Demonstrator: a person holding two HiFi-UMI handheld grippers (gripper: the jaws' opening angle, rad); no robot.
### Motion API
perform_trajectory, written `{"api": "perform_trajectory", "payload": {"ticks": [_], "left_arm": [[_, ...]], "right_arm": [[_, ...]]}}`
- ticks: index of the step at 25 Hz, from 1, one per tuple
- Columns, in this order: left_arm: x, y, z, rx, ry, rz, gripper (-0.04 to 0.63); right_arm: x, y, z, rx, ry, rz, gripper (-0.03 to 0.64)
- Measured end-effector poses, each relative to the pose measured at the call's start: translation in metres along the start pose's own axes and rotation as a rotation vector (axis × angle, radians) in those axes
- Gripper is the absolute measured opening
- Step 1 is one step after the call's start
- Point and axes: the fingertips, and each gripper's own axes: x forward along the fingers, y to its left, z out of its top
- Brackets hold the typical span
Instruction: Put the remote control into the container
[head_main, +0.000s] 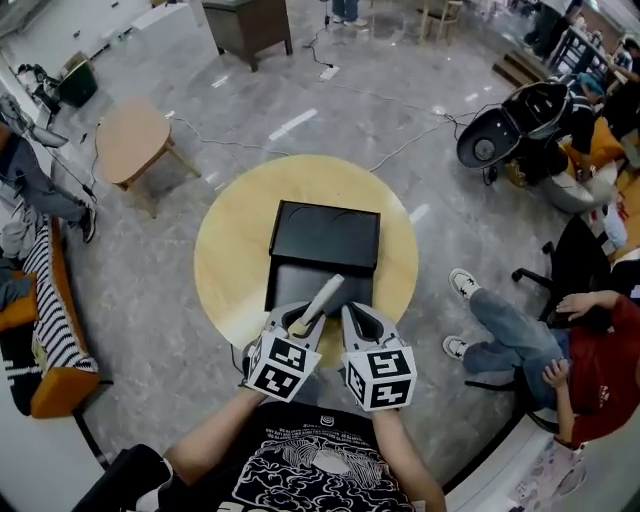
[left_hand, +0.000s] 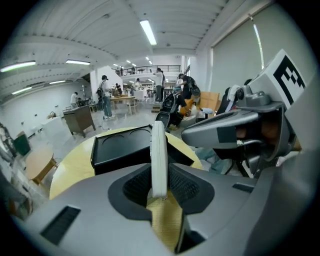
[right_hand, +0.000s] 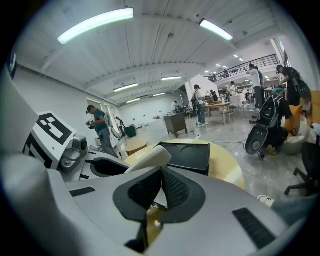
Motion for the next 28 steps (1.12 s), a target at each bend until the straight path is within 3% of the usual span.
{"api": "perform_trajectory", "payload": {"ticks": [16, 28], "left_arm": [[0.056, 0.035, -0.021, 0.390, 0.213, -0.198, 0.104], [0.089, 0.037, -0.036, 0.526, 0.315, -0.305, 0.104]], "right_arm": [[0.036, -0.012, -0.006, 0.108, 0.006, -0.146, 0.023], [0.045, -0.027, -0.017, 0.154, 0.039, -0.206, 0.023]]}}
